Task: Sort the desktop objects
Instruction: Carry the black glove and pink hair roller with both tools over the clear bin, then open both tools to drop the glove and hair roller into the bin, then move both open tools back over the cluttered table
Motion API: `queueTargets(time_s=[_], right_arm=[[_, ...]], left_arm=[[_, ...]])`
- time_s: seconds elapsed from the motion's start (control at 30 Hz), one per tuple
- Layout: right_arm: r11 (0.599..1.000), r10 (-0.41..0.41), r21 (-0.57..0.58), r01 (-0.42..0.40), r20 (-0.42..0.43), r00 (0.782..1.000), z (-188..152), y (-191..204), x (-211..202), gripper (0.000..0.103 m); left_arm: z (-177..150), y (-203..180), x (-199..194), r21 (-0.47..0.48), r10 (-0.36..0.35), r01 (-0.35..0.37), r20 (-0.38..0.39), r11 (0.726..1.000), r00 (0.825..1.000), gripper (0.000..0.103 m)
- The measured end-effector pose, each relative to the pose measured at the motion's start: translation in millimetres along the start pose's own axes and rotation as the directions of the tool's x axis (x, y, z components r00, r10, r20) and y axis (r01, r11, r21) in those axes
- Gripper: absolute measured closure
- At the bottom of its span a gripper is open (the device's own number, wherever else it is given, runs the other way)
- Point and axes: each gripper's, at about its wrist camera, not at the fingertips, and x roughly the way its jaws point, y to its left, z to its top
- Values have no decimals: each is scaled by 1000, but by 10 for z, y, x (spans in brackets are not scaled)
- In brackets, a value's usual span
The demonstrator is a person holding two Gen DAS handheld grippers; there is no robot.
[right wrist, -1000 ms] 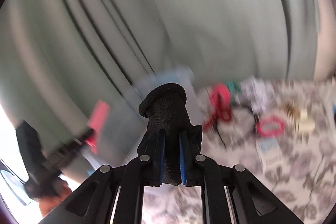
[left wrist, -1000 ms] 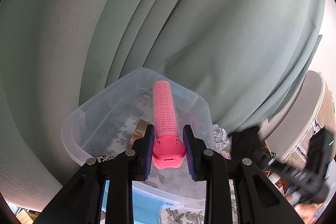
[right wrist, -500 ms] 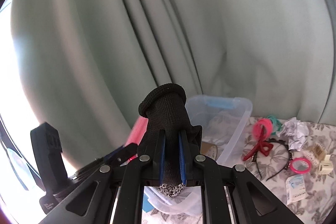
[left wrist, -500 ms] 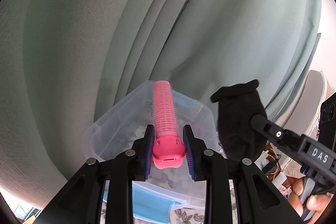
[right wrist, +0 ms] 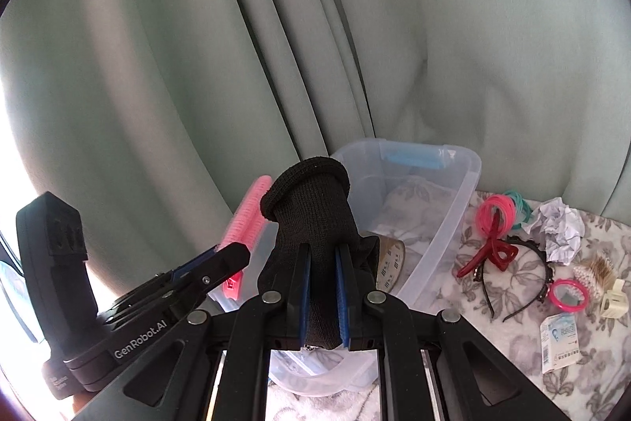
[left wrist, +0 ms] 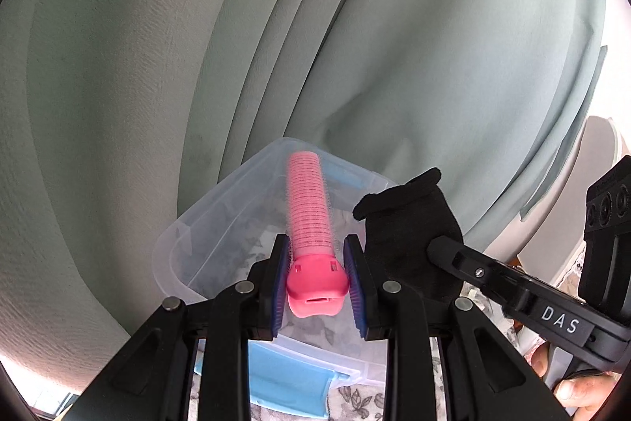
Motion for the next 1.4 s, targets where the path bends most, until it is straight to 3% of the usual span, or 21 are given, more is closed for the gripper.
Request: queueTargets(time_s=[0.33,0.77,1.23,1.4], right_arm=[[1000,-5,15,6,-65,998,-124,-108,236,87],[1000,-1,15,2,-83,997,-144,-151,325,85],[1000,10,15,-9,-45,999,-136,-161,198,44],[1000,14,24,-14,-7,1000,-134,-210,86,40]], left_arm=[[-44,8,85,5,11,-11,-39,1000,999,74],[-63,-38,90,6,10,-10,-56,1000,998,74],[-58,-156,190,16,5,-4,-40,1000,999,57],[-53,-193,114,20,1,-1,-32,1000,999,56]])
